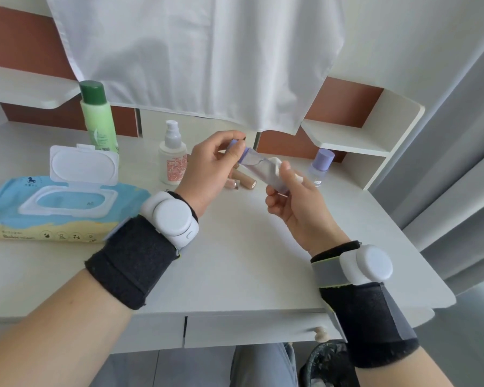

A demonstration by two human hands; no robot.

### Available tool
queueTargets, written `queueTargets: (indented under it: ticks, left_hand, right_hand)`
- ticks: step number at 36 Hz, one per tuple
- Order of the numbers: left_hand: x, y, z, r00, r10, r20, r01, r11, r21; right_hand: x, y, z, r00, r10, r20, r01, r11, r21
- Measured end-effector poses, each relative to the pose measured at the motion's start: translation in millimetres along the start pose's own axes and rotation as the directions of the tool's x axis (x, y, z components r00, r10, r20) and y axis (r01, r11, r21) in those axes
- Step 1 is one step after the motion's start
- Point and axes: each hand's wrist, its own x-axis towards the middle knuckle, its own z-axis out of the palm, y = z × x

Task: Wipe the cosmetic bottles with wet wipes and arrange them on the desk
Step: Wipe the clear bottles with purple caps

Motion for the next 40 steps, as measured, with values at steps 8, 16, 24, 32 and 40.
queueTargets:
  ticks: [8, 16, 24, 32, 40]
  left_hand:
    - [7, -16, -6, 0.987, -0.151, -0.048, 0.157, 0.893, 0.423]
    - [5, -10, -4, 0.995, -0.090, -0.047, 0.101, 0.924, 0.369]
    - [1, -9, 0, 0.999, 0.045, -0.006, -0.042, 0.962, 0.271]
    - [1, -9, -1, 0.992, 0.123, -0.029, -0.107, 0.938, 0.331]
    - [-3, -15, 6, 0.995, 0.051, 0.086, -0.082, 0.905, 0.417]
  right_hand:
    - [-1, 10, 6, 0.952, -0.301, 0.052, 0.298, 0.875, -0.382]
    - [-2, 8, 7, 0.997, -0.077, 0.030, 0.082, 0.941, -0.329]
    - [-1, -2, -2, 0.961, 0.276, 0.004, -0.273, 0.953, -0.135]
    - [1, 1, -2, 0.980, 0.079, -0.184, -0.107, 0.983, -0.148]
    - [2, 16, 4, 0.934, -0.351, 0.068, 0.312, 0.708, -0.634]
